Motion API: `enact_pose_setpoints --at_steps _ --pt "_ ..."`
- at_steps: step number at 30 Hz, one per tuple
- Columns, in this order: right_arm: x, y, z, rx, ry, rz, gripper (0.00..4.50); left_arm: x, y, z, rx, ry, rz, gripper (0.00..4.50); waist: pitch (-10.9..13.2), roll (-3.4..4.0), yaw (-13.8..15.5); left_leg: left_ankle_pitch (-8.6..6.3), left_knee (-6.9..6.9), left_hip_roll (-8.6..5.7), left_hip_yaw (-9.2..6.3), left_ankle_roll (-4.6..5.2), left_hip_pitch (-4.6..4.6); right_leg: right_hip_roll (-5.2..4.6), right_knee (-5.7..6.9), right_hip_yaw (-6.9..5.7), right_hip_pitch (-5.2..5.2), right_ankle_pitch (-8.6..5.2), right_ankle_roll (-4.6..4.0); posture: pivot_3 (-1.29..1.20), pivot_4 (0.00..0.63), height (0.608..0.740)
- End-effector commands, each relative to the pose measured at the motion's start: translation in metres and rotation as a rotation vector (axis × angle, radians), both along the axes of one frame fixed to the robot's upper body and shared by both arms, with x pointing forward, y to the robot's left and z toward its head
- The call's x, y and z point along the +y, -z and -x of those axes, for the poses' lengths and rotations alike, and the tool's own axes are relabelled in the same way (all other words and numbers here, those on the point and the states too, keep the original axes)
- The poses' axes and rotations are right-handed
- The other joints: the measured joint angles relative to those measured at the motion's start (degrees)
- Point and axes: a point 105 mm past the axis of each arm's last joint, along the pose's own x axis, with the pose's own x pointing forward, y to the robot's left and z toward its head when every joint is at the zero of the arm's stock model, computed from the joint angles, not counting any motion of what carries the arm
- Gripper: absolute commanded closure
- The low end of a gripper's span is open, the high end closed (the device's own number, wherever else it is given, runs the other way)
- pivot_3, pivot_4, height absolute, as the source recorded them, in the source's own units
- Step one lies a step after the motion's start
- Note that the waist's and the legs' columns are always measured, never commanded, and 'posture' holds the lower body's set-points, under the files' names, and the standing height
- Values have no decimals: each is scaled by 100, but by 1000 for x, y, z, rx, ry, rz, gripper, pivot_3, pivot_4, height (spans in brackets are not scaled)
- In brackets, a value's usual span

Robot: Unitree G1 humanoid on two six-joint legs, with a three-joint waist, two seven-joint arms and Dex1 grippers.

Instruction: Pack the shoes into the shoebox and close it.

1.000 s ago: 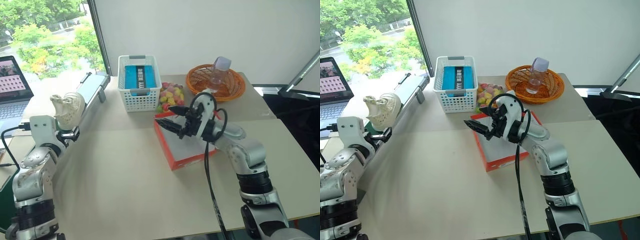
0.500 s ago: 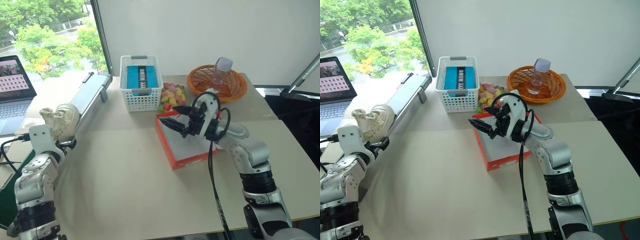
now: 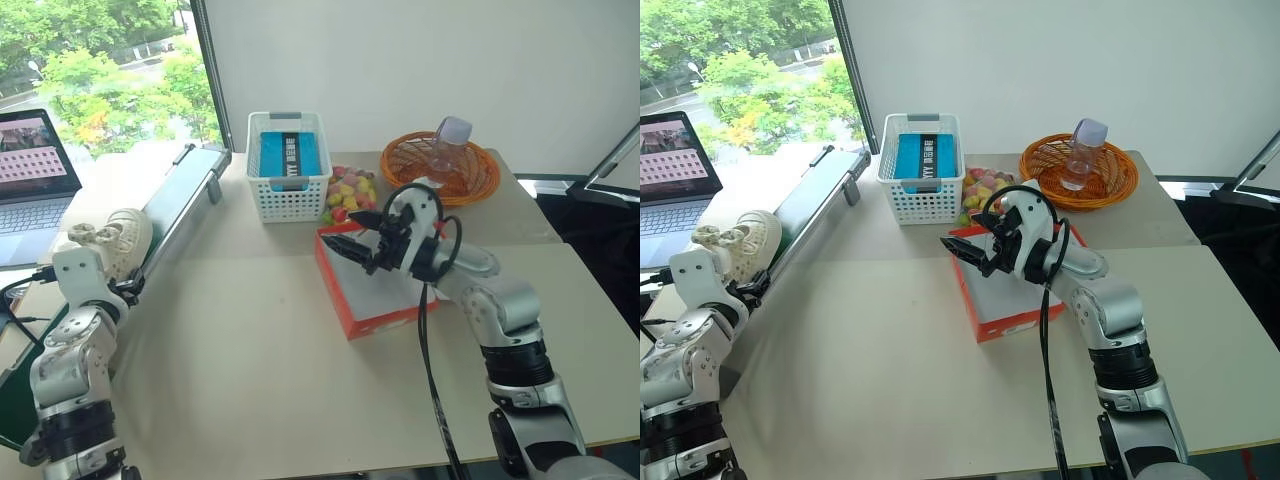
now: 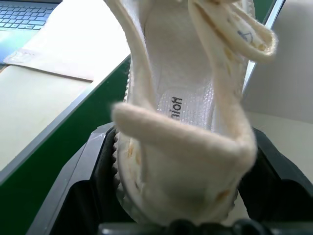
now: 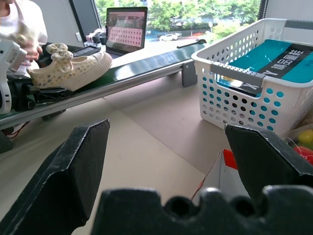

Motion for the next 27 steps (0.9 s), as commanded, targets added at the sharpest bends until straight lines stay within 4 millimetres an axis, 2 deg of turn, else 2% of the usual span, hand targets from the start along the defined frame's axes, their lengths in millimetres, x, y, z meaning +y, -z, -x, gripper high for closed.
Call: enact_pose_setpoints --at_steps 1,4,7,10,11,13,17,19,22,27 --pt "-3 -22 -2 -71 16 -20 0 -22 -48 -21 -195 79 -34 1522 7 -12 17 1 0 0 -1 -2 -2 0 -1 -2 0 1 2 0 150 740" --pt "-4 -24 -2 -69 17 -35 0 -39 -72 -30 -274 144 -70 1522 14 -43 -2 5 1 1 -1 -8 -14 0 -9 -4 -7 10 -4 0 150 740" --pt "-4 -28 -2 -77 16 -52 0 -73 -94 -40 -344 273 -90 1522 12 -45 -27 32 1 0 0 33 -50 1 -18 -3 -34 33 32 0 150 740" --pt "-6 -40 -2 -73 24 -135 0 -113 -111 -45 -403 420 -105 1522 12 -45 -24 29 -1 0 -2 31 -69 2 -18 -3 -51 31 37 0 150 740" --pt "-6 -42 -2 -71 26 -152 0 -118 -113 -45 -411 438 -103 1522 12 -45 -24 25 -3 0 -3 29 -73 3 -20 -3 -53 31 38 0 150 740" --pt "-10 -57 -4 -47 34 -267 0 -142 -119 -45 -438 522 -91 1522 12 -45 -44 22 -3 1 -3 28 -80 4 -22 -3 -58 29 41 0 150 740" --pt "-25 -94 -9 66 28 -612 0 -203 -132 -42 -481 730 -44 1522 13 -46 -44 22 -2 1 -7 29 -81 7 -17 -3 -58 30 41 0 150 740" --pt "-29 -104 -9 113 7 -707 0 -223 -134 -42 -486 796 -27 1522 13 -46 -35 24 2 0 -9 31 -80 8 -12 -3 -56 33 43 0 150 740" --pt "-31 -107 -9 146 11 -739 0 -246 -135 -39 -493 873 -1 1522 13 -46 -36 25 3 -1 -11 33 -77 8 -18 -4 -48 32 44 0 150 740" --pt "-28 -97 -8 163 55 -660 0 -273 -136 -34 -491 961 19 1522 15 -43 -83 25 2 -1 -10 34 -81 10 -18 -1 -54 31 45 0 150 740"
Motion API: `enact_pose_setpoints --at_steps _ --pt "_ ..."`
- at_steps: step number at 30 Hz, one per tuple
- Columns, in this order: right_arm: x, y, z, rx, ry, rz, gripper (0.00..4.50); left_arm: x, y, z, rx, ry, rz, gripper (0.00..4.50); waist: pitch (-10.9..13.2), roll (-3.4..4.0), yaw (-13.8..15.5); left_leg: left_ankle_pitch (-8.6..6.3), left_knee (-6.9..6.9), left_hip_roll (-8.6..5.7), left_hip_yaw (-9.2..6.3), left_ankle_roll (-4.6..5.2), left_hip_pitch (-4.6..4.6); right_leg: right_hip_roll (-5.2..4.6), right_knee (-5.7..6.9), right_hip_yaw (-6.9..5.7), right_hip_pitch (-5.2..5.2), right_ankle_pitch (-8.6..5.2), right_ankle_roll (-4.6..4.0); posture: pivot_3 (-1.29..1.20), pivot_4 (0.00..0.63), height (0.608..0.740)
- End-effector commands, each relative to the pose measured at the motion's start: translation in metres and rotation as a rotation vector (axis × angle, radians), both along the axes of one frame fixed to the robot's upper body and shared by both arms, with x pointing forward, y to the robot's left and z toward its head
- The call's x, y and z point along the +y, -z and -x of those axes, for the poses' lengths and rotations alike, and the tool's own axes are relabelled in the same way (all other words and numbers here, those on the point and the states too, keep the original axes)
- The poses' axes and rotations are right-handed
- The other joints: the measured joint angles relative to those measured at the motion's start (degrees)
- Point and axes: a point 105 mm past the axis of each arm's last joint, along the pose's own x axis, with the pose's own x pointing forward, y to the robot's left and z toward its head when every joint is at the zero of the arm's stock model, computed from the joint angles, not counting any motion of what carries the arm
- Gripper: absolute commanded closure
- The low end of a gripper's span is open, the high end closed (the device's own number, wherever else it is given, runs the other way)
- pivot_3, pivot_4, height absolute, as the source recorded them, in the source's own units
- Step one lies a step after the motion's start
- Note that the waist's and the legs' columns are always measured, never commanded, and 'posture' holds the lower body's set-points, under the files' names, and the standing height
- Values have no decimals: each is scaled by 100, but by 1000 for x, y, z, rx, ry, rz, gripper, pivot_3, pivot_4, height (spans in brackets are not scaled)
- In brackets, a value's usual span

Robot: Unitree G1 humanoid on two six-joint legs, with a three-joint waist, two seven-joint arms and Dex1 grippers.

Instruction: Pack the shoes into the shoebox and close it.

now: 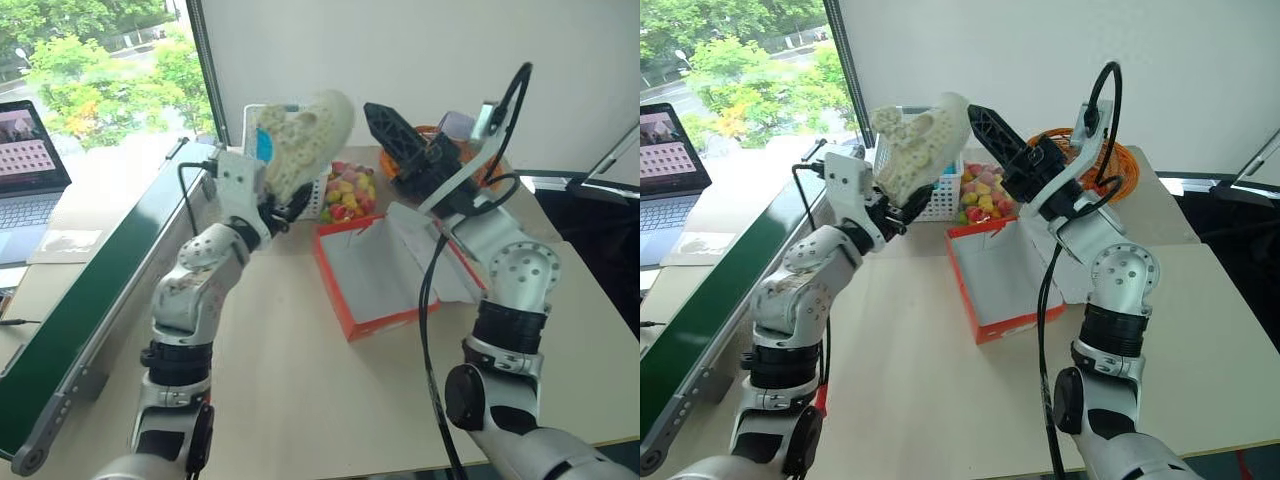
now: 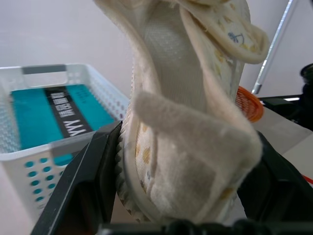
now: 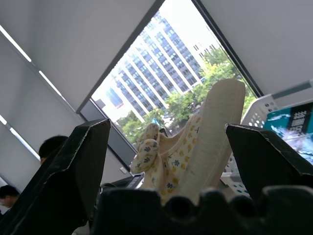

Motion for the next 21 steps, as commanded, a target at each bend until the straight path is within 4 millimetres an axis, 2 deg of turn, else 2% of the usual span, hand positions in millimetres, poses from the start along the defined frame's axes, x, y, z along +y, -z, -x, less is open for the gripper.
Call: enact_pose_setpoints --at_steps 1,10,14,21 --pt "2 -5 7 -19 0 8 0 -18 -25 11 -85 76 10 1522 0 0 -7 0 0 0 -2 0 0 2 2 0 0 0 0 0 150 740" --pt "-3 3 3 13 34 17 0 -35 -31 18 -90 141 19 1522 0 2 -30 2 3 -2 -6 2 1 2 4 1 2 -1 2 0 150 740" --pt "-1 13 -2 52 36 46 0 -43 -33 21 -98 167 23 1522 0 2 -28 2 4 -2 -6 2 1 2 5 1 2 0 2 0 150 740" --pt "-11 31 -10 109 79 75 0 -34 -39 16 -111 143 16 1522 0 3 -29 2 4 -3 -6 2 1 2 3 1 4 0 2 0 150 740"
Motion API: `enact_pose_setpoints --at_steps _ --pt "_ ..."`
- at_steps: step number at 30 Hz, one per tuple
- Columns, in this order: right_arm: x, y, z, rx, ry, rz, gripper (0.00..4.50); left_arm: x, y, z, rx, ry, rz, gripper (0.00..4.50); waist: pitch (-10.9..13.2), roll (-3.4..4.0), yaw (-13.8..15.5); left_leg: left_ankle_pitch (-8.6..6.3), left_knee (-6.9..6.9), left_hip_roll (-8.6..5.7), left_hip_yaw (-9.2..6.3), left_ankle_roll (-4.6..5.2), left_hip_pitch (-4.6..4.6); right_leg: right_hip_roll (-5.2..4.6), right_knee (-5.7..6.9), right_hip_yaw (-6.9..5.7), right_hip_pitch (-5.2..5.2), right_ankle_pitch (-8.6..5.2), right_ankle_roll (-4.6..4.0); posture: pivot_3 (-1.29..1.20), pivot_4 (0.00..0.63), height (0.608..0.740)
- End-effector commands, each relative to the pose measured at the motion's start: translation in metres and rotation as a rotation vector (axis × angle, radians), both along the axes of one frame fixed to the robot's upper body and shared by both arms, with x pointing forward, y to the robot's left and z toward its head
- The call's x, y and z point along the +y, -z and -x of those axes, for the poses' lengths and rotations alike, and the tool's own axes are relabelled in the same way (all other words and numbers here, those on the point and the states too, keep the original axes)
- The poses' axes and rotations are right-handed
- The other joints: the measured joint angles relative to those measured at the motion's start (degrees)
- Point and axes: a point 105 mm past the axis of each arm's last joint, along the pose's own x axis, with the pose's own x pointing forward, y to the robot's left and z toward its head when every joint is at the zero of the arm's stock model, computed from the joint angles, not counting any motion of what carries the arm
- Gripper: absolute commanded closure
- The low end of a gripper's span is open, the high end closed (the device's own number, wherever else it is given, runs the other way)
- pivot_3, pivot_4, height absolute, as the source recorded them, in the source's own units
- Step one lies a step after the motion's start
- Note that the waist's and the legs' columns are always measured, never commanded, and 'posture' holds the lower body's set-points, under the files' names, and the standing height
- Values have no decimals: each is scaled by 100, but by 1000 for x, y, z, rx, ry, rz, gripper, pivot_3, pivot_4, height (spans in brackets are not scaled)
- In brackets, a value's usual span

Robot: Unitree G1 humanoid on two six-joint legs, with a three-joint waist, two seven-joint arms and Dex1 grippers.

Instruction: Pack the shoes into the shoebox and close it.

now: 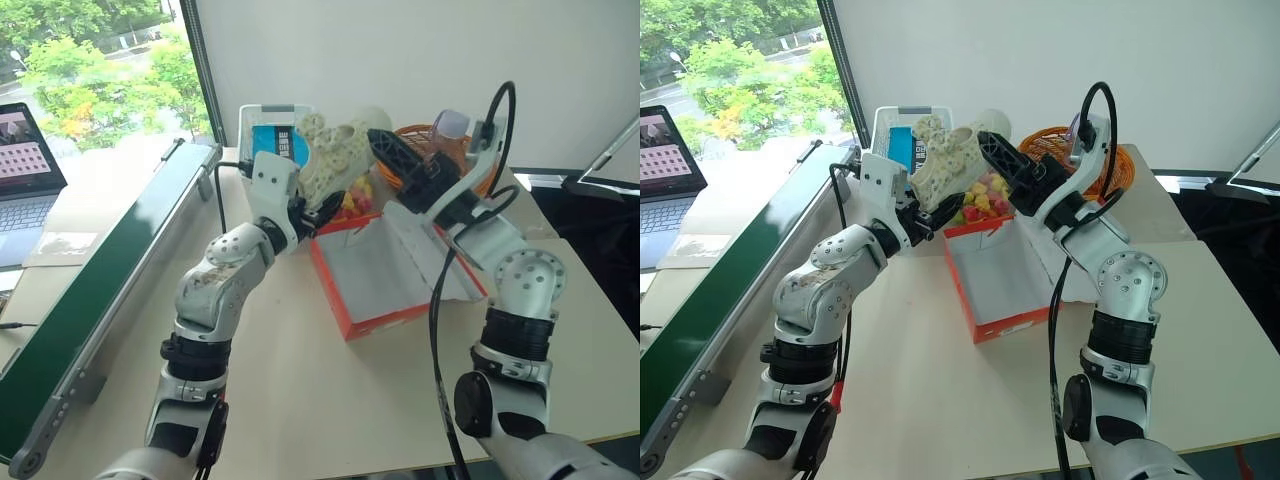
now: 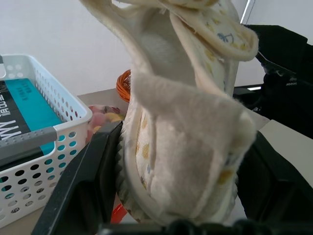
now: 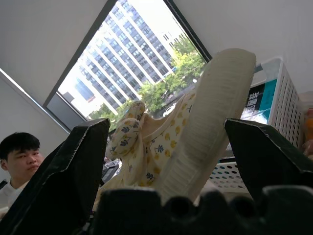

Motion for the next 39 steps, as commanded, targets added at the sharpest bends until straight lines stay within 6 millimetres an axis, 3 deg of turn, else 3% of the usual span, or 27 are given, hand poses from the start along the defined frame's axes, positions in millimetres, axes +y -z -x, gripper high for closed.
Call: enact_pose_setpoints --at_steps 1,8,16,21,28,29,33,39 --pt "-4 3 -2 2 10 16 0 -7 -30 12 -121 50 25 1522 2 4 1 0 0 -2 1 0 0 -1 0 0 0 0 1 0 150 740" --pt "-14 1 -3 -4 28 14 0 -9 -25 14 -116 54 19 1522 2 5 -2 0 0 -2 -1 0 1 0 2 1 0 0 1 0 150 740" --pt "7 -19 -4 -59 -27 -30 0 -24 -13 22 -84 104 18 1522 2 6 -18 0 1 -2 -2 0 1 0 4 1 0 0 1 0 150 740" --pt "11 -20 -5 -62 -31 -28 1420 -23 -18 22 -91 97 29 1540 2 6 -15 0 2 -2 -2 0 1 0 4 1 0 0 1 0 150 740" --pt "7 -24 -9 -71 1 -8 3525 -4 -21 13 -89 41 32 1540 2 6 -20 0 3 -2 -2 0 1 0 5 1 0 1 1 0 150 740" --pt "6 -25 -10 -75 10 -1 3748 -2 -21 15 -81 56 53 1143 2 6 -25 0 3 -2 -2 0 1 0 5 1 0 1 1 0 150 740" --pt "2 -30 -13 -96 21 20 4000 14 -21 17 -78 65 44 0 2 6 -55 0 3 -1 -2 0 1 0 5 1 0 1 1 0 150 740" --pt "-7 -34 -18 -106 47 197 4034 54 3 14 -18 42 -146 0 6 13 -104 0 3 -2 -1 0 1 0 6 1 -1 1 1 0 150 740"
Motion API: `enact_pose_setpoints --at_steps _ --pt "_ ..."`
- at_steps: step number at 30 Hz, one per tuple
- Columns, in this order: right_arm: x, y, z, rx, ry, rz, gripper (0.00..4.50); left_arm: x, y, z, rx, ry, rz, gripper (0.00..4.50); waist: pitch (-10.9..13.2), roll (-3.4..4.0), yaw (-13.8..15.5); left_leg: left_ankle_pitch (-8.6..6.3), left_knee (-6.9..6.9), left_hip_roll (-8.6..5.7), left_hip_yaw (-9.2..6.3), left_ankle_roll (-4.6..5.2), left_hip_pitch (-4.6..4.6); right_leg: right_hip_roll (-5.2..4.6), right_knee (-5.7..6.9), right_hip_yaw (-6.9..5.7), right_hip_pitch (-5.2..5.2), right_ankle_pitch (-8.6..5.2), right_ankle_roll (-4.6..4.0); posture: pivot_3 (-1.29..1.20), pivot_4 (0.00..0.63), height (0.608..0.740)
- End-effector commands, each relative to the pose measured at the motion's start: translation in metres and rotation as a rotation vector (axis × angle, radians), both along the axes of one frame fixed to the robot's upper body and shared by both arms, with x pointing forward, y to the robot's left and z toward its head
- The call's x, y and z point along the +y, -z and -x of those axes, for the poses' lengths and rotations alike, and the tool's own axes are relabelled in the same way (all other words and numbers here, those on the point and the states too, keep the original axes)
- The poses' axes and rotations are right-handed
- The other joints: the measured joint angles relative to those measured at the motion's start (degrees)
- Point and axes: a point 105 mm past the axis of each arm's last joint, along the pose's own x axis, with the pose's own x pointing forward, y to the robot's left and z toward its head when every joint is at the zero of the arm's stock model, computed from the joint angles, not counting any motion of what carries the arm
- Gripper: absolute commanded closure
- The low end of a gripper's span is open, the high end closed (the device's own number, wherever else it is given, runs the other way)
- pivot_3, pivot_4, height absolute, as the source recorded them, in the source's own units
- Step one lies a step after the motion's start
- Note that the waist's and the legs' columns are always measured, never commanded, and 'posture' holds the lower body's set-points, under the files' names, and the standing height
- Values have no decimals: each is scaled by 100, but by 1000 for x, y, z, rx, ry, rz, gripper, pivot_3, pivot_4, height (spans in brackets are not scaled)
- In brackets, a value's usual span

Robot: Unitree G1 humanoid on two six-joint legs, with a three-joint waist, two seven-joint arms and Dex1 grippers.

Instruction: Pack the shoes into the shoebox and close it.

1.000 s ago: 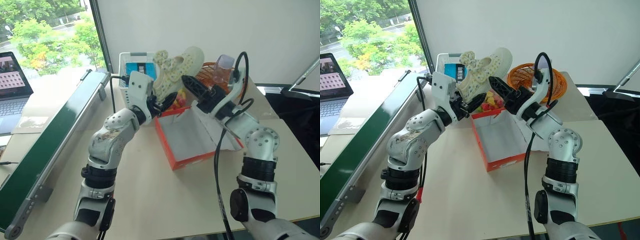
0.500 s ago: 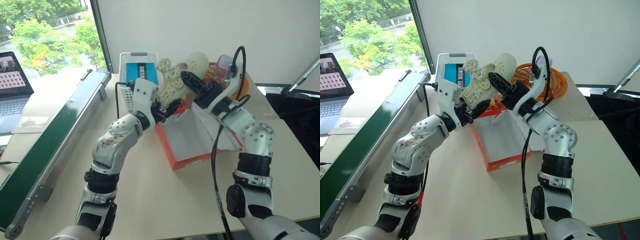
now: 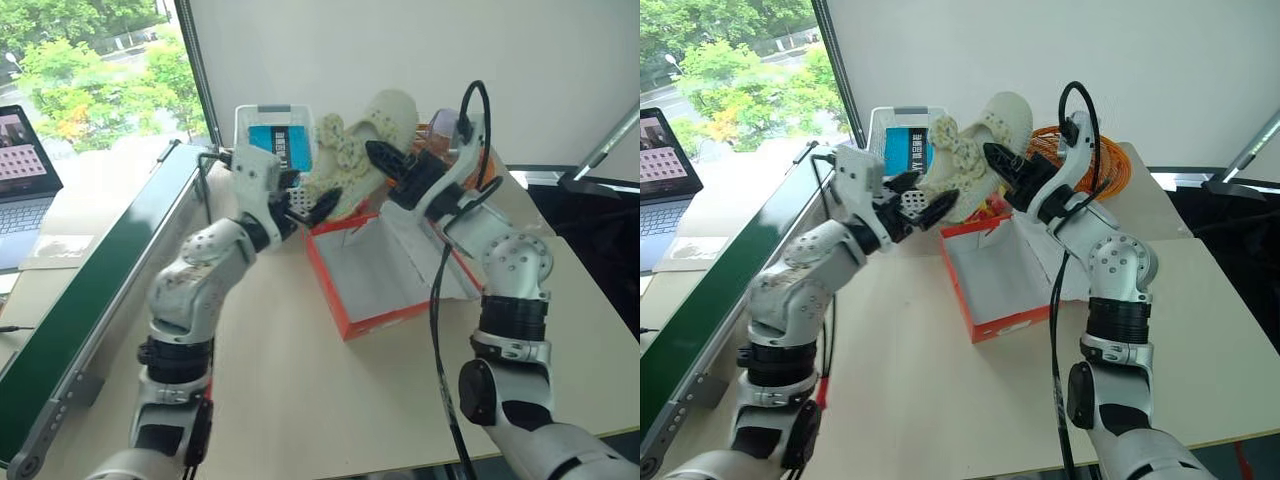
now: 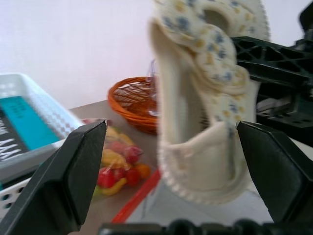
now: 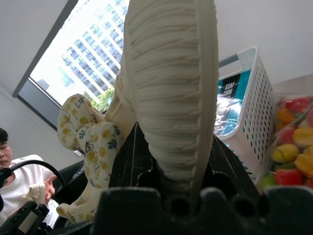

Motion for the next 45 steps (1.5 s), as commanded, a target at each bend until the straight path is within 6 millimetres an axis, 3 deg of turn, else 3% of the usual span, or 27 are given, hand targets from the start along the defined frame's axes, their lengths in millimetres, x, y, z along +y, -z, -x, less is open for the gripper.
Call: enact_pose_setpoints --at_steps 1,4,7,11,20,31,38,40,45 --pt "-9 -27 5 -92 1 180 4034 23 11 5 15 10 -115 0 5 7 -21 0 -1 0 2 0 0 0 1 2 -4 0 0 0 150 740" --pt "-10 -17 9 -56 -20 451 4034 33 16 4 27 -9 -138 0 8 12 12 0 -2 1 2 0 -1 -1 1 1 -6 -2 -2 0 150 740" --pt "-14 -9 8 0 1 639 4034 29 20 5 27 1 -161 0 8 12 18 0 2 1 1 0 -1 -3 -1 -1 -3 -3 -2 0 150 740" --pt "-14 2 7 95 -67 699 4034 19 27 8 29 24 -175 0 8 12 17 0 2 1 2 0 -1 -2 -1 1 -3 -3 -2 0 150 740" --pt "-26 63 -3 314 -193 927 4034 12 37 15 42 43 -182 0 8 12 9 0 4 0 3 0 -1 -2 0 1 -2 -2 -2 0 150 740" --pt "-54 129 -29 369 -180 1231 4034 9 41 20 39 9 -154 0 8 12 14 0 6 -2 3 0 0 -2 1 1 -2 -1 0 0 150 740" --pt "-46 150 -35 336 -211 1267 4034 7 41 21 39 2 -149 0 6 10 10 0 10 -2 2 -1 19 -2 4 0 18 -1 1 0 150 740" --pt "-43 152 -37 328 -192 1262 3053 5 41 22 37 2 -148 0 4 8 3 0 10 -2 2 -1 27 -2 6 0 24 0 0 0 150 740" --pt "-34 146 -41 305 -159 1245 1465 4 39 22 36 1 -148 0 5 8 -3 0 9 -2 2 -1 28 -2 12 1 19 -1 0 0 150 740"
